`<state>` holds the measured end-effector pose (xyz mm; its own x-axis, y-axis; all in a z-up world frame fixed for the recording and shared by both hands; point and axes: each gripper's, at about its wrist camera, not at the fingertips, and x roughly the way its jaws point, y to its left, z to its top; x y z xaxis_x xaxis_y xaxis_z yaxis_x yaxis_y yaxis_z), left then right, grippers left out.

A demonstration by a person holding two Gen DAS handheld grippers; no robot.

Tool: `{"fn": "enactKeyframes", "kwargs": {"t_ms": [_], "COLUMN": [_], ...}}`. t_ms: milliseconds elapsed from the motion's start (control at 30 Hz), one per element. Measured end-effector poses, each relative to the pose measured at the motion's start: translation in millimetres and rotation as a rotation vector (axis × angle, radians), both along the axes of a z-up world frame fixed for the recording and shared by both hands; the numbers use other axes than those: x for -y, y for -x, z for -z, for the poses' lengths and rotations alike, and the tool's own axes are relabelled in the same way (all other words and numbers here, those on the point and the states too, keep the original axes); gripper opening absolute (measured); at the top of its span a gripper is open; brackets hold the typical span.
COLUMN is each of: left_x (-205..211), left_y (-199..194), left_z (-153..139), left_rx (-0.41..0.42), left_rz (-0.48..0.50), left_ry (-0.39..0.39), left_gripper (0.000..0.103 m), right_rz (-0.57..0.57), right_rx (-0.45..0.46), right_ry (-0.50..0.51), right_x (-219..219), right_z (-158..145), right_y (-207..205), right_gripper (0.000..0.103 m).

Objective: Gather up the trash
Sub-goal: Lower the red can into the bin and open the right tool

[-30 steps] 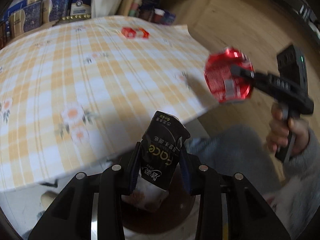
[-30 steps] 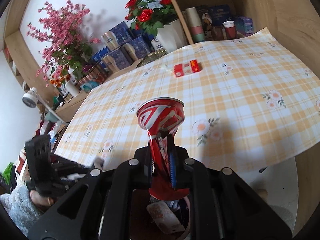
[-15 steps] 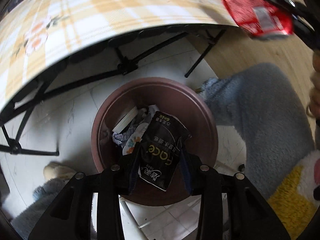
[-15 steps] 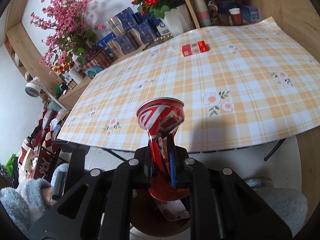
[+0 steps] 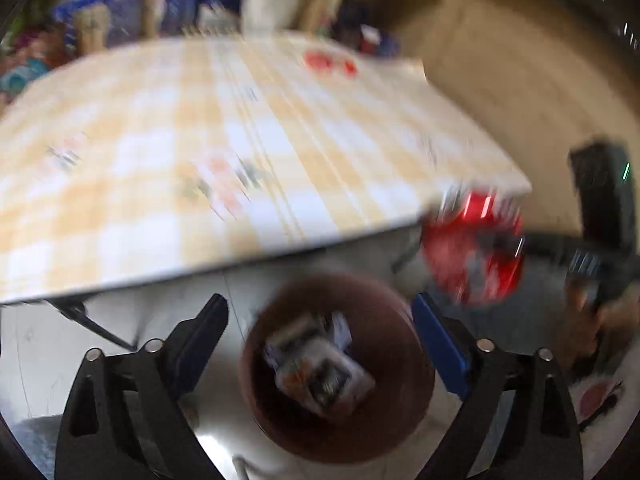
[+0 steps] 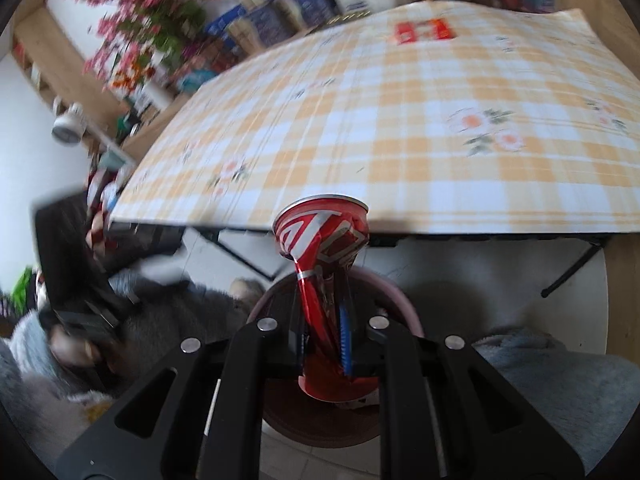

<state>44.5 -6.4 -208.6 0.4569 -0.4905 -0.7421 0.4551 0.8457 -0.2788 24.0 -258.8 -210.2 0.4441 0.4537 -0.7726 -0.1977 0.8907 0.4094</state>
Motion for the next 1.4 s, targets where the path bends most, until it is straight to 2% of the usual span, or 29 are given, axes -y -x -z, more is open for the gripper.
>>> {"fn": "enactKeyframes", "kwargs": {"t_ms": [167,267,367,500,600,1400], "left_x": [-21.0,-33.9,-39.9,-42.2,-39.4,-44.1], "left_y": [6.2,16.5,17.2,14.1,11.6,7.5], "left_z": [-31.1,-31.4,-22.9,-22.7,-15.9,-10.0], "left_rx": [0.177,0.246,0.215,0.227,0.205,0.181], "left_rz": [-0.115,-0.171,-0.198,-0.224,-0.219,-0.246], "left_ry": [-0.020,-0.051,-0.063,-0.088,-0.089,-0.072], "left_gripper": [0.096,0.096,0.096,0.096,0.096,0.096], "right_rz": [-0.066,-0.061,-0.062,-0.036,-0.022,0.036], "right_rx": [-0.054,-0.083,-0.127,-0.167,-0.189,-0.264], "right_ry": [0.026,0.021,0.054,0.084,0.103,0.159], "right_x": [-26.5,-32.1,-37.0,-35.7,-34.7,-28.0], "right_z": [25.5,38.5,54.2,64.2,71.1,85.8], "right_y": [-5.8,-6.9,-4.4,-9.5,-10.1,-15.1], "right_gripper": [0.016,0.016,0.016,0.016,0.016,0.017]}}
